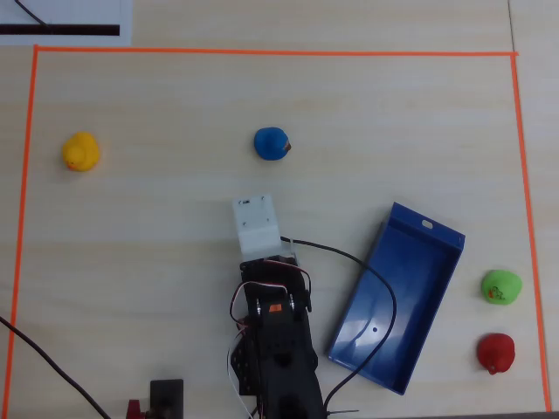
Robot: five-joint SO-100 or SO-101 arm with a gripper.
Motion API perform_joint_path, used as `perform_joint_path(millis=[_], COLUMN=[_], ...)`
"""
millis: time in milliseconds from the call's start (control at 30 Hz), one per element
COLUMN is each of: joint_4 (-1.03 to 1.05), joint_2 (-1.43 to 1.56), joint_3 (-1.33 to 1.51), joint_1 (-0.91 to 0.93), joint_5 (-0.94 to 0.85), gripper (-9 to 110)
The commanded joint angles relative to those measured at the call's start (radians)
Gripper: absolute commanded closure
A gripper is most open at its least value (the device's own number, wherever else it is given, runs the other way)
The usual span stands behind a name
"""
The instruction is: Grasp green duck and put it into box.
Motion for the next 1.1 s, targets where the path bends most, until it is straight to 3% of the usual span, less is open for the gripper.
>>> perform_joint_path(millis=[0,1067], joint_4=[0.026,0.009], joint_2=[-0.012,-0.012], joint_3=[-0.002,-0.002], joint_1=[0.009,-0.028], joint_5=[0.009,0.017], gripper=[100,101])
